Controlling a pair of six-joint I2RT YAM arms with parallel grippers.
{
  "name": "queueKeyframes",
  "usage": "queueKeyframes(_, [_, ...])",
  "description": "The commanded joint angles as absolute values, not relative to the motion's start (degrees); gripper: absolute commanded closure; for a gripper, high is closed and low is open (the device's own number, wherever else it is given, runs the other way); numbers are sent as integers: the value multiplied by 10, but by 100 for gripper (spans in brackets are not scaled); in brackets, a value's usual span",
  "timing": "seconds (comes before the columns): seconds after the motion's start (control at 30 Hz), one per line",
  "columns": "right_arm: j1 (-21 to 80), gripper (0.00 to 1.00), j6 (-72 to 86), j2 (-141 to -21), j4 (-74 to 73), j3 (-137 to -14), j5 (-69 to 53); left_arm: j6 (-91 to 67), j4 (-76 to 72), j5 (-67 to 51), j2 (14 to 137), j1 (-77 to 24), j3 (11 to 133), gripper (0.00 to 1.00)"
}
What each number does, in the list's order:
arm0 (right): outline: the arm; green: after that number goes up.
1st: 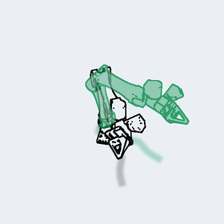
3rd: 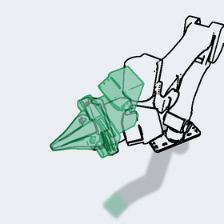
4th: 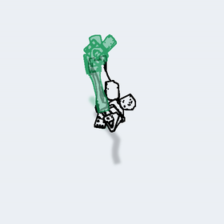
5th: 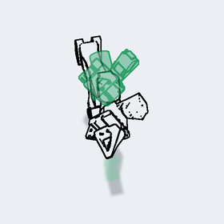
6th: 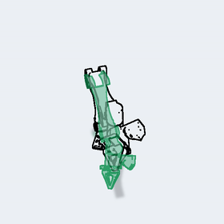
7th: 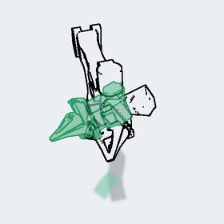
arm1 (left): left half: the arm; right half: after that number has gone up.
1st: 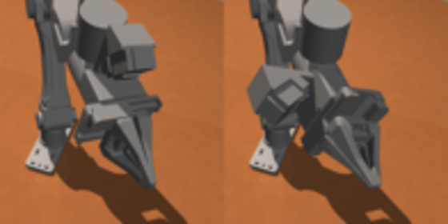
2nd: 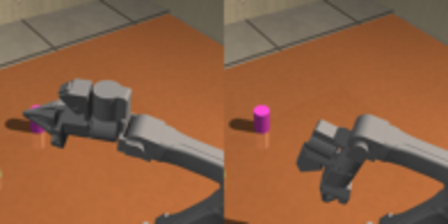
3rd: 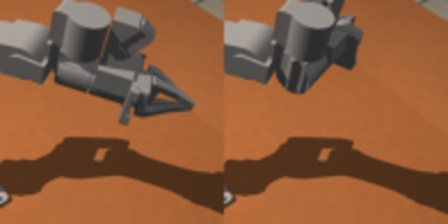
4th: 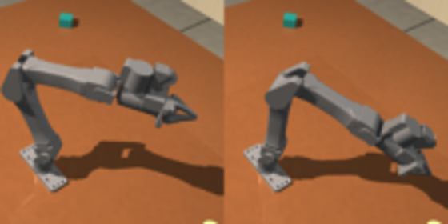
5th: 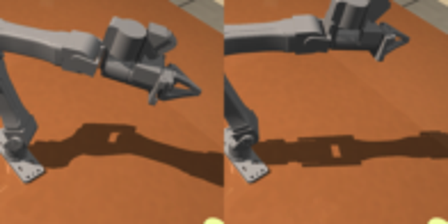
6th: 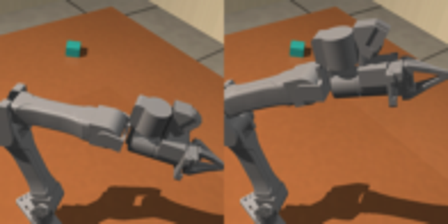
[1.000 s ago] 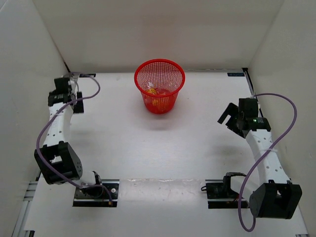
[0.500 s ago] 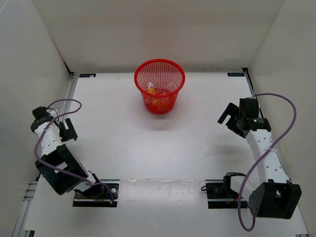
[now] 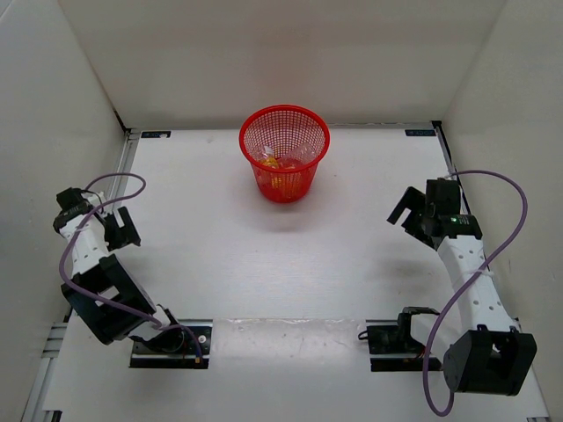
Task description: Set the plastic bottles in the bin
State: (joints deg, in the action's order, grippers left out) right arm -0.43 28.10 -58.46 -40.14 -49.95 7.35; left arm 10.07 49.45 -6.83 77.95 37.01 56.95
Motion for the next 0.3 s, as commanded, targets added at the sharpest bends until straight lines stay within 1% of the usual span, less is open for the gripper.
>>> queueKeyframes(0.0, [-8,1,274,-580,-383,-498,73,105,501,-90,773,374,585,0])
queueKeyframes(0.27, [-8,1,274,-585,-378,-498,68,140,506,-128,755,374,585,0])
